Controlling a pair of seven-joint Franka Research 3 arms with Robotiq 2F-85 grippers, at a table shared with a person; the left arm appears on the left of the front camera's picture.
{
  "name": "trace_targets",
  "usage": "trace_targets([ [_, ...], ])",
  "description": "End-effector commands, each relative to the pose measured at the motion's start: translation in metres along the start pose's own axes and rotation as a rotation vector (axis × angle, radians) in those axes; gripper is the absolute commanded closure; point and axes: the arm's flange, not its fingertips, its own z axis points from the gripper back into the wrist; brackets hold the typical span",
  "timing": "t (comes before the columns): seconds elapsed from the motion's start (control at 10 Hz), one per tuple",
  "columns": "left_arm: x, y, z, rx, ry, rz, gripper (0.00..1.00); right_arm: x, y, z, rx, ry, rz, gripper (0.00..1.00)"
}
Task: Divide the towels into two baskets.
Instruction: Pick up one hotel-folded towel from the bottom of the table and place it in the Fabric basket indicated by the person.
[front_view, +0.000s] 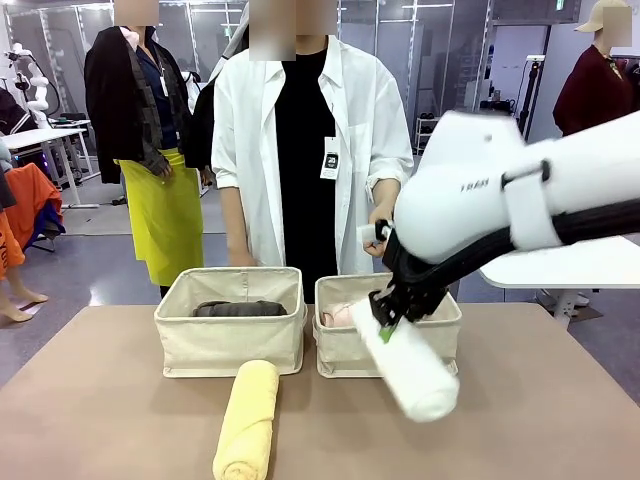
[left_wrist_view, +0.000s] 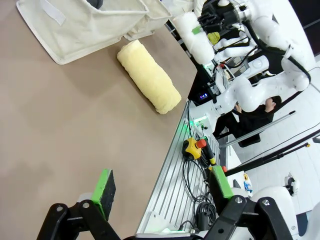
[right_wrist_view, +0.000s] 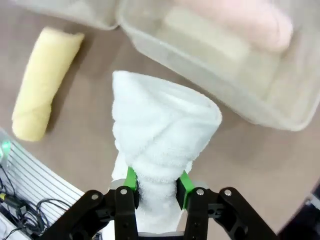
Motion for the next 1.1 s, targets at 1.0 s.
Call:
trace_targets([
  [1.0, -0.002, -0.005, 0.001, 0.001, -0.003, 0.000, 0.04, 0.015, 0.007, 0.065, 0.021, 0.145, 0.941, 1.00],
])
